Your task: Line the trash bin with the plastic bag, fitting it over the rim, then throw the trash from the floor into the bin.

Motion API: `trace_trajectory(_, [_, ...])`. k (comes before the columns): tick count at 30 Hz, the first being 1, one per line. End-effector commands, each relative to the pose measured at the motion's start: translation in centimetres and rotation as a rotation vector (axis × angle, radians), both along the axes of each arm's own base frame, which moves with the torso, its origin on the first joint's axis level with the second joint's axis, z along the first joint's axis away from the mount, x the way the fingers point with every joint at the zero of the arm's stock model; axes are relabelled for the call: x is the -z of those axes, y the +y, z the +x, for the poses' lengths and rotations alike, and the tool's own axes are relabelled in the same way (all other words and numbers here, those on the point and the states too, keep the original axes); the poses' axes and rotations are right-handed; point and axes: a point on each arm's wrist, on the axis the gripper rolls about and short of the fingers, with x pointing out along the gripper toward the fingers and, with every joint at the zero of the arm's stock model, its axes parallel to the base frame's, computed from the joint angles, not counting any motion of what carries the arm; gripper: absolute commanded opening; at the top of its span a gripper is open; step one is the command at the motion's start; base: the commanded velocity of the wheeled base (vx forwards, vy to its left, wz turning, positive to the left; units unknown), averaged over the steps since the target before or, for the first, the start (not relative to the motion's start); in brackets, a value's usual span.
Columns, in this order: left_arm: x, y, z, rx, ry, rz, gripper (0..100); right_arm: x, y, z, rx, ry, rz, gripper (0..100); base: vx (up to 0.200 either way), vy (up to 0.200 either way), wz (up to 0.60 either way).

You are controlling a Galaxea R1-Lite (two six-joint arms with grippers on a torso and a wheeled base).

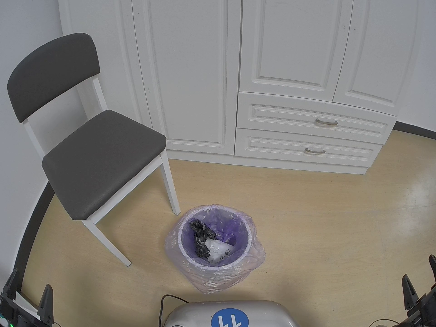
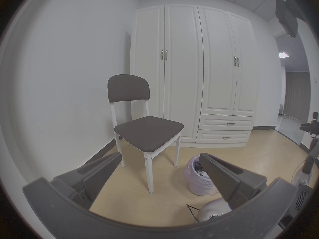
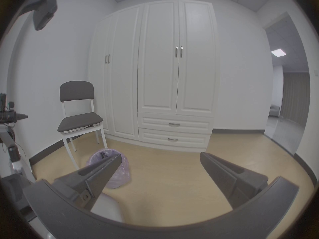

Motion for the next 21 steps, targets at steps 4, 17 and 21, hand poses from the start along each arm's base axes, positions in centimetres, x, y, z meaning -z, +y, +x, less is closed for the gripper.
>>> trace_trajectory(4, [0.52, 0.0, 0.01, 0.0, 0.003, 0.004, 100, 0.54, -0.01, 0.03, 0.006, 0.007, 0.01, 100, 0.0, 0.0, 0.0])
trace_trajectory(17, [0.49, 0.0, 0.01, -0.003, 0.0, -0.016, 100, 0.73, -0.07, 0.02, 0.025, 0.025, 0.07, 100, 0.0, 0.0, 0.0])
trace_trajectory(21, [0.49, 0.0, 0.01, -0.003, 0.0, -0.014, 100, 0.73, -0.07, 0.02, 0.025, 0.025, 0.07, 100, 0.0, 0.0, 0.0])
